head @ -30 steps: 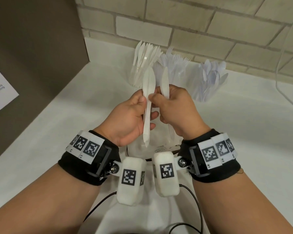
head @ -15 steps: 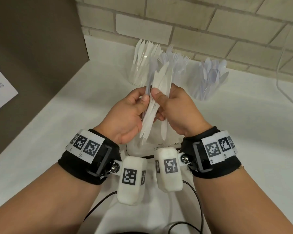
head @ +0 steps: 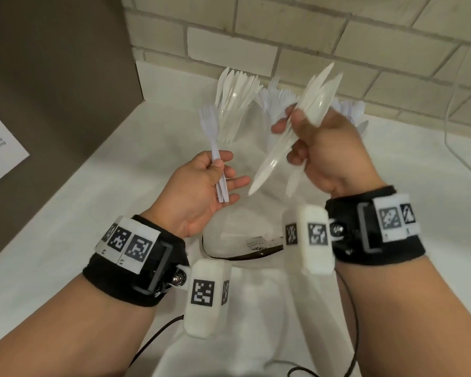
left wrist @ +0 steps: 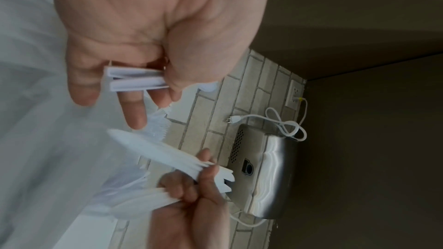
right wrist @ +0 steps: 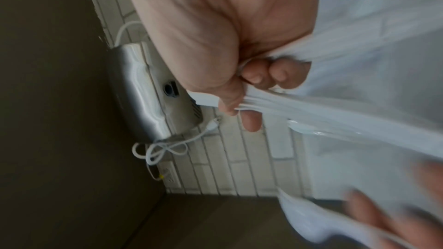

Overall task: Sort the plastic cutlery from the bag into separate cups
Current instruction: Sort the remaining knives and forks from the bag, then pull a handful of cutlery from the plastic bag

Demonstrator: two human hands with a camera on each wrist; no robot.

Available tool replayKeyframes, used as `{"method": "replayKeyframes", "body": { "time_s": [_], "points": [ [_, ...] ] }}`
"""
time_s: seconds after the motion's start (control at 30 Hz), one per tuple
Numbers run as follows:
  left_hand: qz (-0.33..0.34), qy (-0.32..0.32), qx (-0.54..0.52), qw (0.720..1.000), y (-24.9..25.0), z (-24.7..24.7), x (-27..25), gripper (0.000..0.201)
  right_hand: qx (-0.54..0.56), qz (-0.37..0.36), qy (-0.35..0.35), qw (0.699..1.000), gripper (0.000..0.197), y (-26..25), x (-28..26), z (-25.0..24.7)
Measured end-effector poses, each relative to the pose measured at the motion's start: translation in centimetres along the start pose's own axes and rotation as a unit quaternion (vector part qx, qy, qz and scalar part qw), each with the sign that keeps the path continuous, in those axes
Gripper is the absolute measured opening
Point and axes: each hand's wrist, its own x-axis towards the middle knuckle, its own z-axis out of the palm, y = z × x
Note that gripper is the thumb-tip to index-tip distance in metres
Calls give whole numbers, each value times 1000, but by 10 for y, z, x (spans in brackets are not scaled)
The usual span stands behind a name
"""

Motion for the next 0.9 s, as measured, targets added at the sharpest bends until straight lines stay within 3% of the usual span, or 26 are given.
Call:
{"method": "replayKeyframes", "body": {
  "time_s": [0.23,0.4,0.53,0.67,0.8,0.9],
  "points": [
    [-23,33,37,999,7,-2,7,22,54,-149,26,987,8,-31,95,20],
    [-36,58,34,997,13,-10,13,21,5,-202,19,979,9,-14,150,59],
    [-50,66,27,996,12,-16,16,22,-11,-188,36,982,10,11,181,76],
    [-60,69,30,995,8,-21,18,22,10,-111,-8,994,10,38,201,84],
    [-58,73,34,995,9,-23,20,22,-40,-63,-14,997,43,46,203,84],
    [-58,73,37,995,9,-22,18,22,-60,-60,-9,996,49,43,202,84]
  ]
}}
